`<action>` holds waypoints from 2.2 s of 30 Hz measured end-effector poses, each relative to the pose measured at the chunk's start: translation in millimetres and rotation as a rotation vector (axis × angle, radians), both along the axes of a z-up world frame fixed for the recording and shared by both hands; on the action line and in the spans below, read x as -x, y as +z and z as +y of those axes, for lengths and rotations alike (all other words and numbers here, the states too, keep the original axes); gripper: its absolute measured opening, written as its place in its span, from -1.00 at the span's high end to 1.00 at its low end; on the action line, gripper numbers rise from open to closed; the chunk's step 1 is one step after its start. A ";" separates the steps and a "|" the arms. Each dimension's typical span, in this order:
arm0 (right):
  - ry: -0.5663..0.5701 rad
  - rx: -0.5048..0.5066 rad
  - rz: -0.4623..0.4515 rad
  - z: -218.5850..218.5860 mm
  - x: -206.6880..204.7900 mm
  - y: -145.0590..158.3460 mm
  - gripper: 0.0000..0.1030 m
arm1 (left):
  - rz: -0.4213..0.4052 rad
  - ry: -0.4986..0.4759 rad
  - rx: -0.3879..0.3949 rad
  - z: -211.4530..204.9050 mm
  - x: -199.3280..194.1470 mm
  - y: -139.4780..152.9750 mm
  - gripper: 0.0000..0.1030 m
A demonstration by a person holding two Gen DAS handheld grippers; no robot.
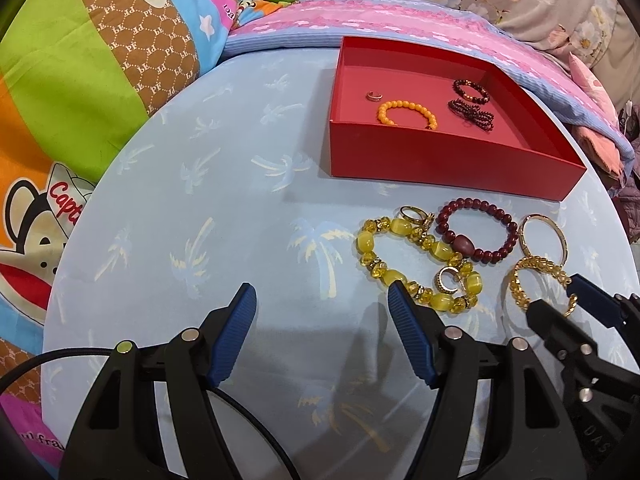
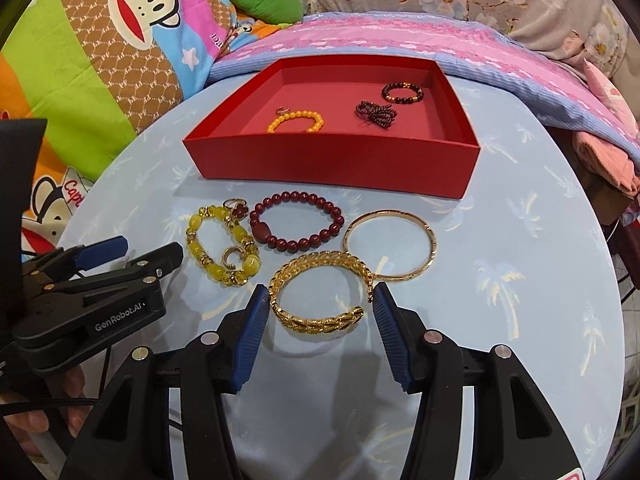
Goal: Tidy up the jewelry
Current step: 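Move the left tool to the yellow bracelet while the right tool approaches the braided bangle, then close the left tool on the yellow bracelet while the right tool grips the braided bangle, then carry the yellow bracelet in the left tool while the right tool carries the bangle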
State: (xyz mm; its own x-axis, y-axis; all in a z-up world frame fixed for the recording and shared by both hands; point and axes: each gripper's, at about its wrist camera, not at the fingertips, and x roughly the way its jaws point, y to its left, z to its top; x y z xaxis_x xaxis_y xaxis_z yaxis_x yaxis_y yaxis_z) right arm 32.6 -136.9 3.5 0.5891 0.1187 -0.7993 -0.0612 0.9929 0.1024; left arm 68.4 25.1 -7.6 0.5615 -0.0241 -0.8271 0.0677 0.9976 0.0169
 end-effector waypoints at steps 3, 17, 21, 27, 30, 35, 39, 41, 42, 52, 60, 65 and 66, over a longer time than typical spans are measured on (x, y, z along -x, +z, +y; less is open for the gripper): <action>-0.009 -0.010 -0.010 -4.5 1.6 5.0 0.00 | 0.013 0.006 0.024 2.0 -1.4 -1.2 -0.26; -0.010 -0.016 0.018 -10.0 3.3 -2.7 0.00 | 0.033 -0.027 0.038 -15.1 -30.0 -10.0 -0.17; -0.012 -0.020 0.019 -12.0 3.5 -3.3 0.00 | 0.021 -0.062 0.033 -21.9 -30.2 -8.4 0.22; -0.015 -0.023 0.008 -12.8 4.5 0.5 0.00 | 0.034 -0.094 0.068 -20.4 -29.0 -5.0 0.82; -0.019 -0.025 -0.006 -14.8 7.1 6.2 0.00 | 0.025 -0.103 0.076 -19.2 -24.0 0.6 0.82; -0.026 -0.035 -0.034 -18.1 9.0 19.8 0.00 | 0.009 -0.122 0.102 -16.0 -15.5 14.6 0.82; -0.029 -0.039 -0.067 -20.6 6.9 35.0 0.00 | -0.006 -0.141 0.124 -16.3 -11.1 30.3 0.82; -0.030 -0.041 -0.083 -22.3 4.8 41.4 0.00 | -0.015 -0.154 0.135 -17.5 -10.5 37.9 0.82; -0.030 -0.039 -0.093 -23.2 3.2 45.0 0.00 | -0.023 -0.161 0.138 -18.7 -10.5 42.5 0.82; -0.056 -0.024 -0.188 -41.4 -44.1 79.1 0.01 | -0.155 -0.236 0.143 -40.5 -34.1 101.8 0.83; -0.075 -0.020 -0.202 -48.0 -92.4 81.9 0.00 | -0.206 -0.225 0.163 -51.7 -84.9 119.9 0.83; -0.083 -0.029 -0.174 -49.7 -119.4 68.5 0.00 | -0.177 -0.214 0.160 -57.0 -110.6 101.9 0.83; -0.083 -0.027 -0.167 -49.0 -122.2 65.4 0.00 | -0.163 -0.208 0.161 -56.6 -116.2 95.4 0.83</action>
State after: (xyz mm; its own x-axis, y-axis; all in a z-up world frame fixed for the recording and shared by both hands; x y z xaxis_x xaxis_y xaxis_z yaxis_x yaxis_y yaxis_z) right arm 154.8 -185.9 68.9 0.7222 0.0838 -0.6866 0.0027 0.9923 0.1239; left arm 184.6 -31.5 87.8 0.6561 -0.2757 -0.7025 0.2802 0.9533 -0.1124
